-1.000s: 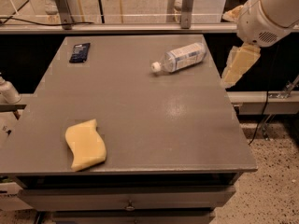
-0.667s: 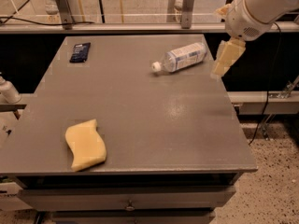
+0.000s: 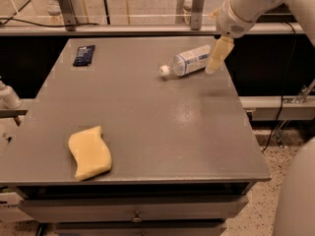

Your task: Move blue plastic bottle near sponge

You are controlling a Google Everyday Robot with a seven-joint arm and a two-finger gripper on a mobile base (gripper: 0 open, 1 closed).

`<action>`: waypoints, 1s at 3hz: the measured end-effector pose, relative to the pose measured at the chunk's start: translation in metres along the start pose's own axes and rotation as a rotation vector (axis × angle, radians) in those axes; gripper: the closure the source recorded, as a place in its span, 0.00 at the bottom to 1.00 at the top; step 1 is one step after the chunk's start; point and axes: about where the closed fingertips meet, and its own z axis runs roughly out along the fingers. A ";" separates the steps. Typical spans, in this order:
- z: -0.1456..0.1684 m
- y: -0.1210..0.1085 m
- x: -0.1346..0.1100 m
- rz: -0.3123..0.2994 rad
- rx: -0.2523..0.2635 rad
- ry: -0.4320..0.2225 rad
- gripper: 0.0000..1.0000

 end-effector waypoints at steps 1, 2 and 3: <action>0.032 -0.014 -0.005 0.010 -0.032 -0.007 0.00; 0.056 -0.021 -0.007 0.019 -0.059 -0.002 0.00; 0.073 -0.020 -0.009 0.004 -0.082 0.011 0.18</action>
Offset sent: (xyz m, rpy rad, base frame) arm 0.0653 0.0263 -0.0477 0.0077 0.0887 -0.0014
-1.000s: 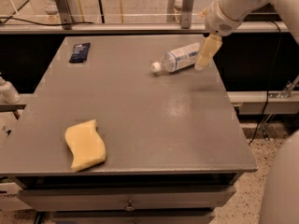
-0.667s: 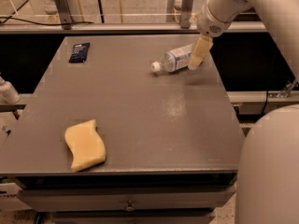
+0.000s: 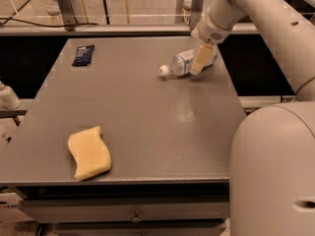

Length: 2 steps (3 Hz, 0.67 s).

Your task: Move blue plastic bottle near sponge

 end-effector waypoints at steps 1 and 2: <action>0.005 0.004 0.004 -0.001 -0.012 0.011 0.41; 0.001 0.011 0.008 -0.002 -0.019 0.008 0.64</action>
Offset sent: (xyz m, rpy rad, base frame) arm -0.0292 -0.0151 -0.0001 -0.0028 0.0142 0.0082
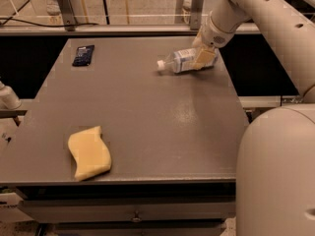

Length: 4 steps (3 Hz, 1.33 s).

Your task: Move blue plastic bottle near sponge

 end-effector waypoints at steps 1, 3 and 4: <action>-0.017 0.015 -0.008 -0.026 0.004 -0.035 0.87; -0.067 0.061 -0.041 -0.085 0.002 -0.085 1.00; -0.085 0.098 -0.051 -0.072 -0.036 -0.118 1.00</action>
Offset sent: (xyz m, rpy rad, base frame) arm -0.0924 0.0253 0.0746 0.0677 -0.0871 0.1226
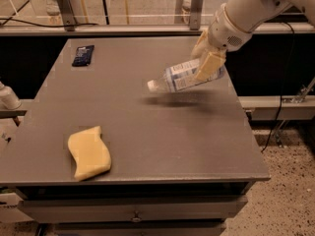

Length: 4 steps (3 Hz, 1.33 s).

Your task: Move blue plastic bottle near sponge

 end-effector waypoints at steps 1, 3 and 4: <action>-0.007 0.045 -0.016 0.029 -0.045 -0.085 1.00; -0.005 0.094 -0.035 0.062 -0.109 -0.208 1.00; 0.000 0.099 -0.048 0.069 -0.104 -0.222 1.00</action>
Offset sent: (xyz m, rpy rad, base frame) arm -0.1458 0.0459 -0.0157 0.3268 0.1803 0.0959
